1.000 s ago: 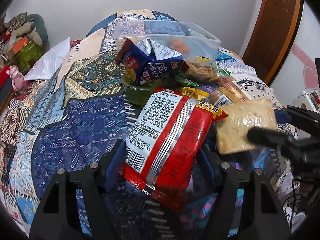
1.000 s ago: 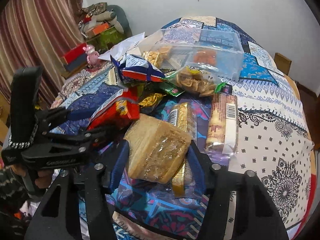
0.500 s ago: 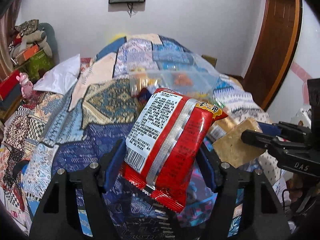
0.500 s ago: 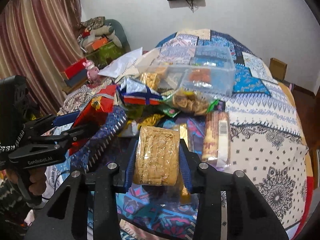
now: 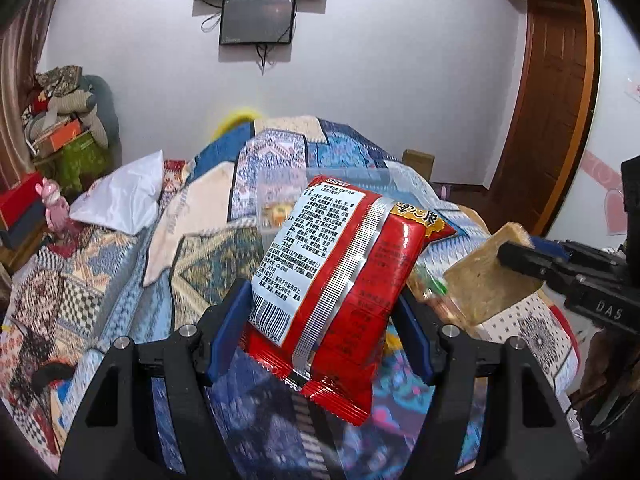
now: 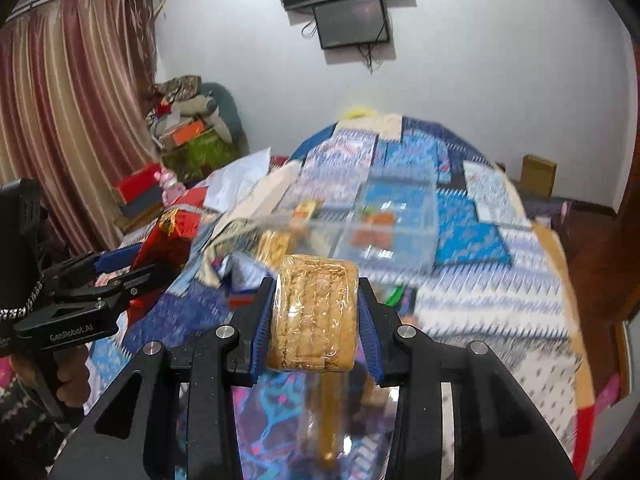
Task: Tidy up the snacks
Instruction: 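Lower chip bag into clear box with left tool while right tool places bread pack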
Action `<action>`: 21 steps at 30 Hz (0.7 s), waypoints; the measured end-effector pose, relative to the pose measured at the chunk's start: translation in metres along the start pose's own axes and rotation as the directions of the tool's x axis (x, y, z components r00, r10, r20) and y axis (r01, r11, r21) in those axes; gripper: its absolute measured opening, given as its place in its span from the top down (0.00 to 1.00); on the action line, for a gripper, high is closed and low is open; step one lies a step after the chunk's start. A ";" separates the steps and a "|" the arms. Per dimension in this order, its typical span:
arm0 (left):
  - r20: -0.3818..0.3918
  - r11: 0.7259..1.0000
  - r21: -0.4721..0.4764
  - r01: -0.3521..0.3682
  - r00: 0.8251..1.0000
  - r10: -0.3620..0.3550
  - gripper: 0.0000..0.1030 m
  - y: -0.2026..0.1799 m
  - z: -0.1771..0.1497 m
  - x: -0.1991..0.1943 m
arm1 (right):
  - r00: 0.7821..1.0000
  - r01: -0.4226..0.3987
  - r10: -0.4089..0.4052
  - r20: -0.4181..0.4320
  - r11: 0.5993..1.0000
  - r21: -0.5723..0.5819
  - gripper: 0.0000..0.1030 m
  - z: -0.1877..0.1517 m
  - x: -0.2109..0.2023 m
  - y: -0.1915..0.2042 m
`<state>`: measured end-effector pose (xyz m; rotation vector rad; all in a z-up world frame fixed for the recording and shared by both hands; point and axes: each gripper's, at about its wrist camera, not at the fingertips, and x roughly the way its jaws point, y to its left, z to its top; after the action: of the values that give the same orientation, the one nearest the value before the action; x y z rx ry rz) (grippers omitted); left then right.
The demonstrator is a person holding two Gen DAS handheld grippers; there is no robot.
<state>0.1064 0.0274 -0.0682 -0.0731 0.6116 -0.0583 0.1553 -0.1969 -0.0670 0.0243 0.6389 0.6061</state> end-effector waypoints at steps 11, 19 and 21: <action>0.057 0.998 0.062 -0.028 0.998 0.025 0.33 0.005 0.060 0.044 | 0.995 0.056 -0.056 0.086 0.998 -0.007 0.66 0.055 0.026 -0.029; 0.004 0.998 0.070 0.003 1.000 -0.004 0.33 0.010 0.088 0.105 | 0.991 0.103 -0.102 0.083 0.995 -0.010 0.66 0.074 0.067 -0.049; -0.038 0.997 0.067 0.041 0.999 -0.039 0.33 0.013 0.092 0.123 | 0.990 0.126 -0.125 0.069 0.992 -0.014 0.66 0.077 0.080 -0.055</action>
<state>0.2603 0.0355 -0.0646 -0.0188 0.6442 -0.1191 0.2784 -0.1866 -0.0604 -0.0122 0.5644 0.4877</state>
